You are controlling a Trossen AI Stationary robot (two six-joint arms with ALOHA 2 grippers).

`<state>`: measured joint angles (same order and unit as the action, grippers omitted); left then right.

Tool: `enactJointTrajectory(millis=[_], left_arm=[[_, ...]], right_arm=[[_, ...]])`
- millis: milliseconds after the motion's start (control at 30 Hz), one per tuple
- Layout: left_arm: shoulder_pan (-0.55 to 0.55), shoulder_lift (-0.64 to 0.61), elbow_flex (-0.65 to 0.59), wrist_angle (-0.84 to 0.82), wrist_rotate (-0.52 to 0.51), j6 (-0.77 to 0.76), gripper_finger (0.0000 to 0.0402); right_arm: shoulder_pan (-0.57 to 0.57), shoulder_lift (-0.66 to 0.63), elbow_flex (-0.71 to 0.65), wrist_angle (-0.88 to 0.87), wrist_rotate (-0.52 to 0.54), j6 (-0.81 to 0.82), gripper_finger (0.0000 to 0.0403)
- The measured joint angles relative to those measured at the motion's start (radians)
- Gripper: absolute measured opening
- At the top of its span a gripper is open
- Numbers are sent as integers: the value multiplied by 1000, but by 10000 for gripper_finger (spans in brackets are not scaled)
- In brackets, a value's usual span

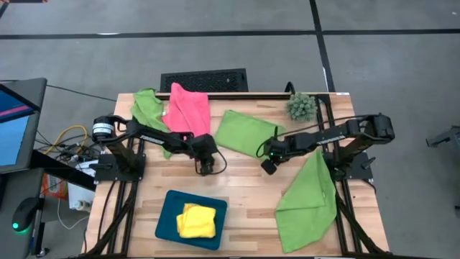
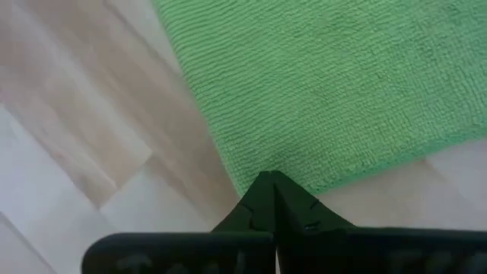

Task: Fold microfiber towels
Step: Fold the top right green microfiber towel

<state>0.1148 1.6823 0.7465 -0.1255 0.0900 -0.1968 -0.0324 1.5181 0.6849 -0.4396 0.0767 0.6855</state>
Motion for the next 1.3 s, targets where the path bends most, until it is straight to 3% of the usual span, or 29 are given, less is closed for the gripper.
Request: enactJointTrajectory(millis=[100, 233, 400, 500, 600, 900, 1300], left_arm=[[11, -105, -15, -54, 8, 20, 11], [80, -228, 0, 85, -30, 145, 11], [194, -168, 3, 262, 36, 228, 4], [226, -83, -4, 261, 37, 248, 2], [222, -28, -1, 310, 74, 267, 0], [212, 68, -3, 287, 17, 287, 0], [202, 65, -76, 329, 59, 148, 0]], right_arm=[[20, 0, 0, -11, 2, 6, 14], [17, 0, 0, -7, 7, 14, 18], [4, -11, 2, 3, 7, 22, 17], [4, -22, 2, 9, 7, 24, 16], [5, -22, 2, 3, 4, 29, 19], [4, -22, 2, 5, 3, 49, 16], [28, -36, 2, 12, 5, 67, 15]])
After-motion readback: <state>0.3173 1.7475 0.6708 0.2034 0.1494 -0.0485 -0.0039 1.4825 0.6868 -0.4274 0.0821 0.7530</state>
